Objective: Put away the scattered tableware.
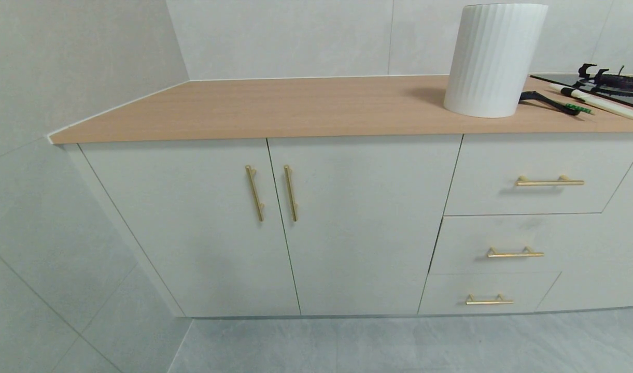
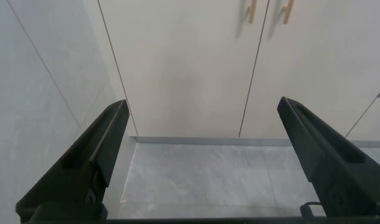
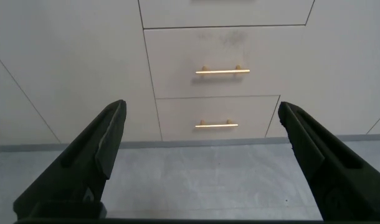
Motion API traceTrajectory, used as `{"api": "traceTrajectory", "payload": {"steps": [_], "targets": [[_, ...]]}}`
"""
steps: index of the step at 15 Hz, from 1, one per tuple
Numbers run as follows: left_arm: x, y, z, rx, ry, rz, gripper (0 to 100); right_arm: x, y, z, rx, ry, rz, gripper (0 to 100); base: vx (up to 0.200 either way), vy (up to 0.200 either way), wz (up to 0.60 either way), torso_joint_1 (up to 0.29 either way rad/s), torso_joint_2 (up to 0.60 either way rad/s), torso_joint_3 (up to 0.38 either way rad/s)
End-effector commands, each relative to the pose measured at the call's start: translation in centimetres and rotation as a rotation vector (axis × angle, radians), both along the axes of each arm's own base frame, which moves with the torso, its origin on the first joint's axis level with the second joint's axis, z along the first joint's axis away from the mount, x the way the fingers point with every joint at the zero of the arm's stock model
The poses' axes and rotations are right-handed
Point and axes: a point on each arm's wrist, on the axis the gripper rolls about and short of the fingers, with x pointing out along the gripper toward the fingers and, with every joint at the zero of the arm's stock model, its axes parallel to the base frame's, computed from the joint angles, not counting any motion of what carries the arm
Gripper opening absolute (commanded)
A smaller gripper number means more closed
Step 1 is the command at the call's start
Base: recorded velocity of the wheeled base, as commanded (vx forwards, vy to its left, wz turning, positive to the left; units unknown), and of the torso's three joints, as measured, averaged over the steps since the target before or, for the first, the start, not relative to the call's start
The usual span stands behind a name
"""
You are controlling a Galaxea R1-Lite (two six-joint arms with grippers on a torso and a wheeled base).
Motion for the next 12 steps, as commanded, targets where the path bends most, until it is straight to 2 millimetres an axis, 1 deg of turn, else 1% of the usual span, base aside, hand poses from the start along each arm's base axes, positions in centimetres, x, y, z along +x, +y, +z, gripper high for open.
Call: {"api": "traceTrajectory", "payload": {"steps": [1,8,12], "targets": [[0.01,0.00,0.01,-0.001,0.001,0.000,100,-0.09,0.01,-0.02,0.000,-0.012,-0.001,100,0.000,0.000,0.00,0.000,0.00,0.000],[0.01,0.00,-0.01,0.005,0.003,0.000,100,-0.09,0.01,-0.02,-0.001,-0.012,-0.001,100,0.000,0.000,0.00,0.000,0.00,0.000],[0.01,0.00,0.01,0.004,0.001,0.000,100,-0.09,0.01,-0.02,-0.001,-0.012,-0.001,100,0.000,-0.200,0.00,0.002,0.00,0.004]]}}
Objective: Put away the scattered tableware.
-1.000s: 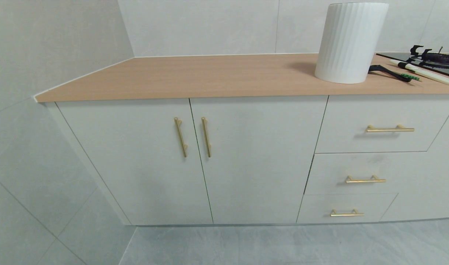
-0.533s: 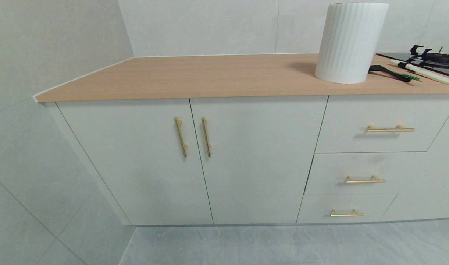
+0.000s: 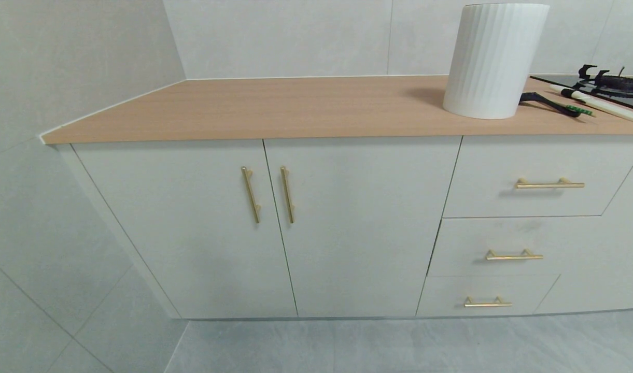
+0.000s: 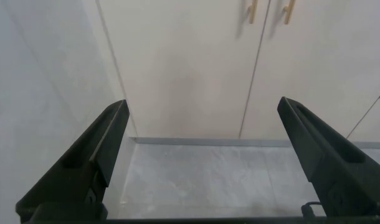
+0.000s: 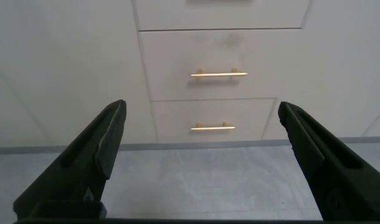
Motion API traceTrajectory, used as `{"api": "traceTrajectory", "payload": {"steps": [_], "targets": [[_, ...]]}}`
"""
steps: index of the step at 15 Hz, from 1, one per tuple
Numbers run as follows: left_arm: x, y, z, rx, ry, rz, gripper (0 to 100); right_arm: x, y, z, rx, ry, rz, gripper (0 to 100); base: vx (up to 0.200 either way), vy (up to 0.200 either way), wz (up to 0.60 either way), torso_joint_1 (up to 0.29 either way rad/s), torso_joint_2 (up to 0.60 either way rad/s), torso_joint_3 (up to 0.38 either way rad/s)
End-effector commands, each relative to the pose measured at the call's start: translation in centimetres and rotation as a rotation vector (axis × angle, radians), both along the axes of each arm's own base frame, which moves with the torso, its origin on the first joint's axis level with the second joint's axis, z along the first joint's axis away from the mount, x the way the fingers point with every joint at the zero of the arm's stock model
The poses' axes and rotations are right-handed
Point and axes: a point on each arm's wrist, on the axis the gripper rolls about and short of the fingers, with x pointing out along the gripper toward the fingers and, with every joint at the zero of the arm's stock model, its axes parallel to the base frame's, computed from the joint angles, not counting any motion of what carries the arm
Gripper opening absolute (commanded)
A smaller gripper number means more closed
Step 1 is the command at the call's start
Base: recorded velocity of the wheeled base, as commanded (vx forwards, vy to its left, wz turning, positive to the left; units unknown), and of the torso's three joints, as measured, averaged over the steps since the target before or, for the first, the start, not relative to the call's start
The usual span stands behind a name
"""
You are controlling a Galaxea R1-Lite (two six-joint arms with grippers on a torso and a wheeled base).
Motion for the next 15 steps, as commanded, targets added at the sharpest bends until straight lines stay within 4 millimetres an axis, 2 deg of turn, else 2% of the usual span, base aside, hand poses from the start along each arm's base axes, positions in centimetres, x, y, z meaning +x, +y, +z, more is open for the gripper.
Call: {"api": "traceTrajectory", "payload": {"steps": [1,13,15], "targets": [[0.01,0.00,0.00,0.000,0.001,0.001,100,0.00,0.00,-0.02,0.000,0.001,0.002,100,0.000,-0.200,0.00,0.007,0.00,0.002],[0.01,0.00,0.00,-0.005,0.000,0.002,100,0.00,0.00,-0.01,0.001,0.000,0.002,100,0.000,-0.200,0.00,0.003,0.00,0.004],[0.01,0.00,0.00,-0.005,0.000,0.001,100,0.00,0.00,-0.01,0.001,0.000,0.002,100,0.000,0.000,0.00,0.000,0.00,0.000]]}}
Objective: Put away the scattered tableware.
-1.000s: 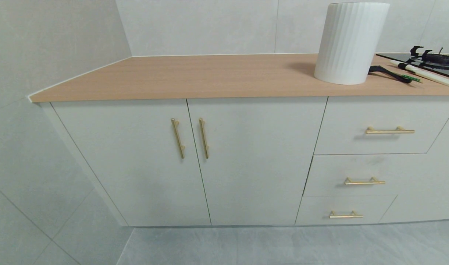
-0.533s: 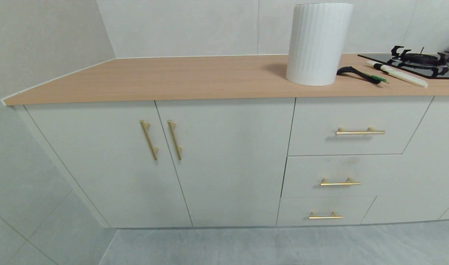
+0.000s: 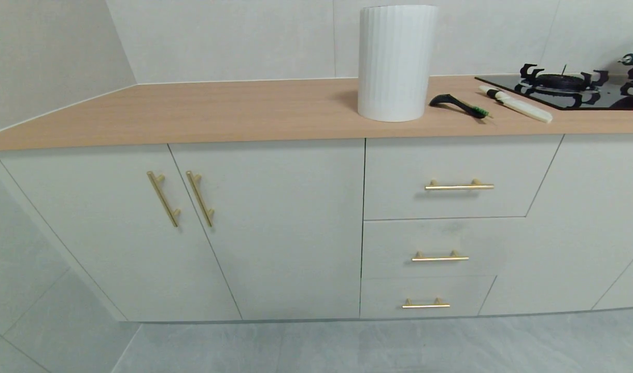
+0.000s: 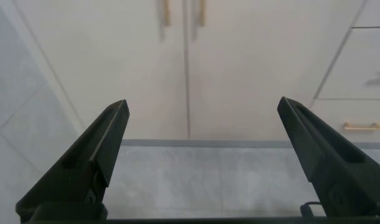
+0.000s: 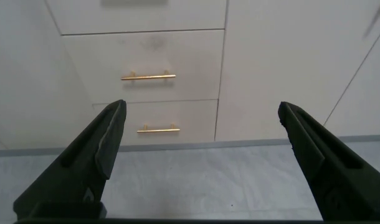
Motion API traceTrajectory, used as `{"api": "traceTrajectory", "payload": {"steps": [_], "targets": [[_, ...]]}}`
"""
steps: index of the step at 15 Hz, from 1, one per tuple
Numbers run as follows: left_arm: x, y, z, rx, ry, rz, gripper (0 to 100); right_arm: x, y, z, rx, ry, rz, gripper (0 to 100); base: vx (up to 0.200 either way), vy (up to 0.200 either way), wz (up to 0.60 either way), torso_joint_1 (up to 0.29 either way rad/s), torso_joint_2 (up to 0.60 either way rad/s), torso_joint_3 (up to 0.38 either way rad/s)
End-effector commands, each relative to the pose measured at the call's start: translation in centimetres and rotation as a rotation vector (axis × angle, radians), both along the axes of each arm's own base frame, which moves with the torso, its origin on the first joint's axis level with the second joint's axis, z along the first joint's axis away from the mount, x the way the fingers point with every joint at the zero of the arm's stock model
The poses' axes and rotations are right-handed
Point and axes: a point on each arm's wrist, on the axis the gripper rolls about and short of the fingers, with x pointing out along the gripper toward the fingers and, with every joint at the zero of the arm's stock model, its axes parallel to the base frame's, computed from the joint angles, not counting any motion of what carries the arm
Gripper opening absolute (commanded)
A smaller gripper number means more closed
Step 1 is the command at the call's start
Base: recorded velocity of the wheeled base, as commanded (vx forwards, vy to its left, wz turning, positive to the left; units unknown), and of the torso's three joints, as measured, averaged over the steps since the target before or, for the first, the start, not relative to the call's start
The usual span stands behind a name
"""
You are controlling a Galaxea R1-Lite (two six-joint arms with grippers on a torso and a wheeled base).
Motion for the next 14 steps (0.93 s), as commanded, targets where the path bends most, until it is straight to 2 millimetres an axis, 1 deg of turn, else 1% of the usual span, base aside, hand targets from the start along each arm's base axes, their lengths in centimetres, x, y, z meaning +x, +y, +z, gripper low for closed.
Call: {"api": "traceTrajectory", "payload": {"steps": [1,5,11,14], "targets": [[0.01,0.01,0.00,0.000,0.001,0.001,100,0.00,0.00,-0.01,-0.002,0.000,-0.002,100,0.000,0.000,0.00,0.000,0.00,0.000],[0.01,0.00,0.00,-0.001,0.001,0.000,100,0.00,0.00,-0.01,-0.002,0.000,0.000,100,0.000,0.000,0.00,0.000,0.00,0.000],[0.01,0.01,0.00,-0.001,0.001,0.001,100,0.00,0.00,-0.01,-0.002,0.000,0.000,100,0.200,0.000,0.00,0.006,0.00,0.002],[0.01,0.01,0.00,-0.001,0.001,0.001,100,0.00,0.00,-0.01,-0.002,0.000,0.000,100,0.000,0.000,0.00,0.000,0.00,0.000]]}}
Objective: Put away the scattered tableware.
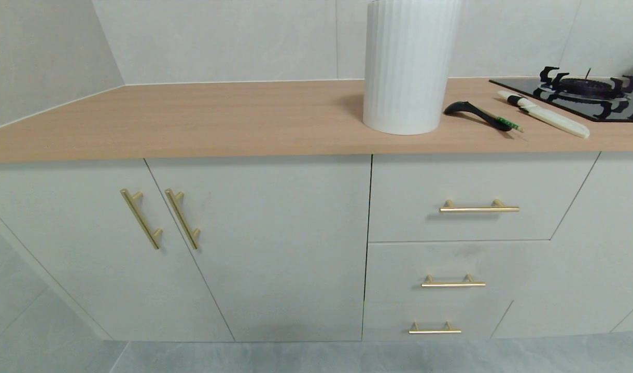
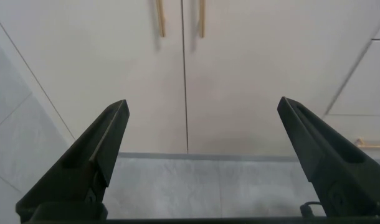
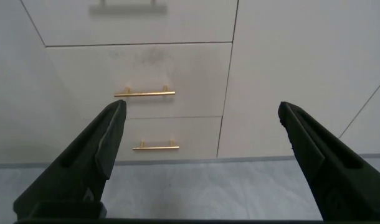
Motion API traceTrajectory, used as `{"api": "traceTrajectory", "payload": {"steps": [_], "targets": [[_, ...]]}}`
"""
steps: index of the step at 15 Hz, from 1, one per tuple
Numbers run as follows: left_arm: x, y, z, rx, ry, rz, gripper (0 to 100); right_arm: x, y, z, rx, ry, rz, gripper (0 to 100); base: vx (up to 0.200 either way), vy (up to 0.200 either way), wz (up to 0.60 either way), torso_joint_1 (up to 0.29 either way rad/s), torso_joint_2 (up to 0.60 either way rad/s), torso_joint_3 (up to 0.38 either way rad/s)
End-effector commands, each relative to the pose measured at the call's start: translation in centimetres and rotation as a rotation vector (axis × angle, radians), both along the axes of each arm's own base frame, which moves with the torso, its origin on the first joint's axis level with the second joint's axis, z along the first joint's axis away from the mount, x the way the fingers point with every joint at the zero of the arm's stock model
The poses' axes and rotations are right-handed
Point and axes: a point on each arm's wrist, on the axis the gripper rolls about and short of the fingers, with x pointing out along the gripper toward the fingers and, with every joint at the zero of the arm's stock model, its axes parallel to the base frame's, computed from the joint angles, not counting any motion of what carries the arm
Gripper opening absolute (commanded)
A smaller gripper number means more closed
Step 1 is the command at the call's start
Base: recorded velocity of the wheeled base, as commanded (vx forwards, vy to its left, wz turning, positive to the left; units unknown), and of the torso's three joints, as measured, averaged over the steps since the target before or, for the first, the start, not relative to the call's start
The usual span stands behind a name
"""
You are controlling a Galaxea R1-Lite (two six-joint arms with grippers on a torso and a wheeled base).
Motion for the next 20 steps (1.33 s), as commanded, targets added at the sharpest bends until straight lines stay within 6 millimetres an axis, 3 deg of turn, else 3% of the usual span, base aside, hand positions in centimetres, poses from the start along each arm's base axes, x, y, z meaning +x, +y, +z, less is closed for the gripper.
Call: {"api": "traceTrajectory", "payload": {"steps": [1,6,8,10,12,14,15,16,17,20], "targets": [[0.0,0.0,0.0,-0.001,0.001,0.002,100,0.0,0.0,0.0,0.000,0.000,0.000,100,0.000,0.000,0.00,0.000,0.00,0.000],[0.0,0.0,0.0,-0.001,0.001,0.002,100,-0.1,0.0,0.4,-0.013,-0.020,0.003,100,0.000,0.000,0.00,0.000,0.00,0.000],[0.0,0.0,0.0,-0.001,0.001,0.002,100,-0.9,0.0,4.8,0.017,-0.103,0.052,100,0.000,0.000,0.00,0.000,0.00,0.000],[0.0,0.0,0.0,-0.001,0.001,0.002,100,0.9,0.1,6.8,0.013,0.029,0.144,100,0.000,0.000,0.00,0.000,0.00,0.000],[0.0,0.0,0.0,-0.001,0.001,0.002,100,4.5,0.5,7.6,0.022,0.248,0.205,100,0.000,0.000,0.00,0.000,0.00,0.000],[0.0,0.0,0.0,-0.001,0.001,0.000,100,9.7,1.0,8.1,-0.004,0.478,0.238,100,0.000,0.000,0.00,0.000,0.00,0.000],[0.0,0.0,0.0,-0.001,0.001,0.002,100,10.9,1.2,8.1,-0.006,0.518,0.251,100,0.000,0.000,0.00,0.000,0.00,0.000],[0.0,0.0,0.0,-0.001,0.001,0.002,100,15.2,2.0,7.8,-0.012,0.632,0.271,100,0.000,0.000,0.00,0.000,0.00,0.000],[0.0,0.0,0.0,-0.001,0.001,0.000,100,18.1,2.5,7.0,-0.013,0.686,0.274,100,0.000,0.000,0.00,0.000,0.00,0.000],[0.0,0.0,0.0,-0.001,0.001,0.002,100,24.2,3.6,4.2,-0.022,0.761,0.281,100,0.000,0.000,0.00,0.000,0.00,0.000]]}}
